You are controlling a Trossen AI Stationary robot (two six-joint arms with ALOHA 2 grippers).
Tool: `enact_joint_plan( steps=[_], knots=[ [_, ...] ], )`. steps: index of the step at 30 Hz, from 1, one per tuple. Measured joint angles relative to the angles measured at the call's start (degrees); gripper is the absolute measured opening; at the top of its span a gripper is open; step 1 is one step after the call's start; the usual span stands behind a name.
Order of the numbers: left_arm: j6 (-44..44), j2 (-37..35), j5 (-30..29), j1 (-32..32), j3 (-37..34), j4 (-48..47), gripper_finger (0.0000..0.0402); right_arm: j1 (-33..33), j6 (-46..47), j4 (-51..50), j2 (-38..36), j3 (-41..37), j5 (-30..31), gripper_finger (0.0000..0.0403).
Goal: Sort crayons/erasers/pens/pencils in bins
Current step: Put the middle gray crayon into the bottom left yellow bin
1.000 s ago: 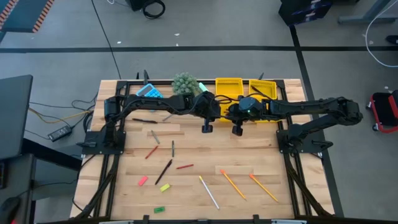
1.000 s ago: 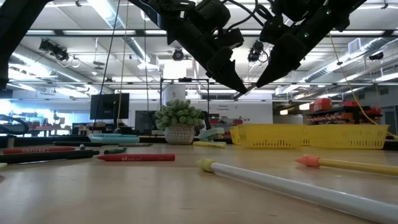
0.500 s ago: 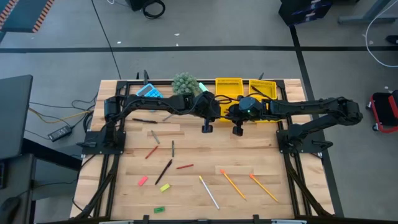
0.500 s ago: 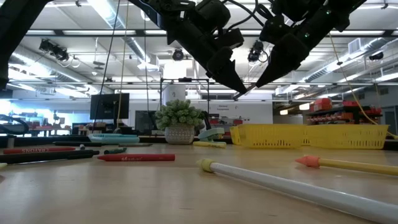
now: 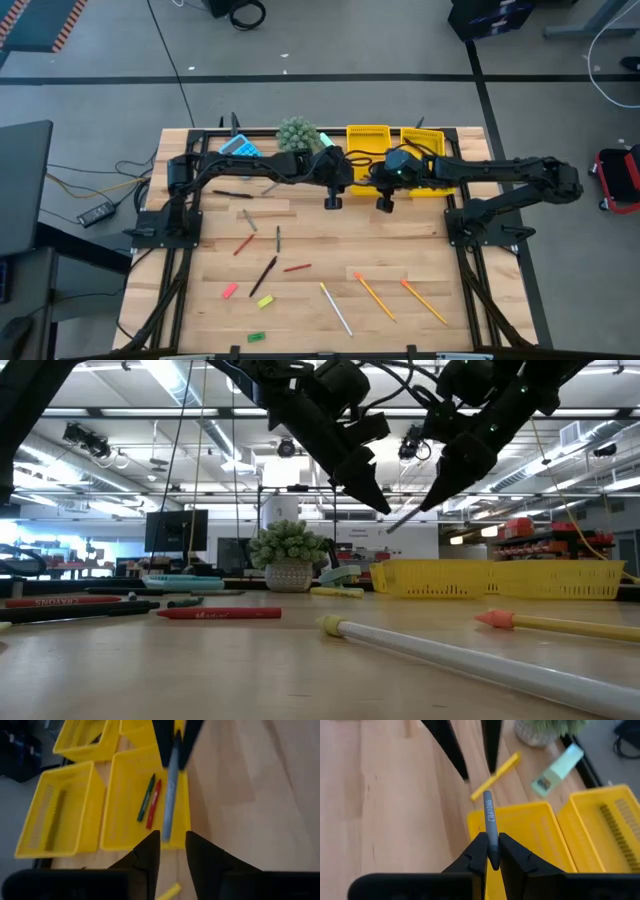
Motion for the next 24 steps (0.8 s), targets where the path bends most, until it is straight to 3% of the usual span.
enact_joint_plan(
  steps=[9,13,16,24],
  knots=[
    [1.2,-5.0,-3.0,1.3,-0.2,-6.5,0.0135,-4.8,-2.9,-3.0,-0.3,0.0,-4.4,0.0043],
    [-0.2,-7.6,-2.7,2.2,-3.6,-5.2,0.0137,-7.6,-3.7,-6.0,-0.3,0.0,-5.8,0.0043],
    [-0.5,-9.3,-1.4,2.5,-8.5,-0.2,0.0130,-10.5,-4.5,-4.6,-0.3,-1.4,-6.5,0.0043],
    [-6.6,-13.9,-0.3,2.4,-23.1,20.4,0.0112,-16.4,-5.9,3.1,-0.3,-4.9,-16.8,0.0043]
  ],
)
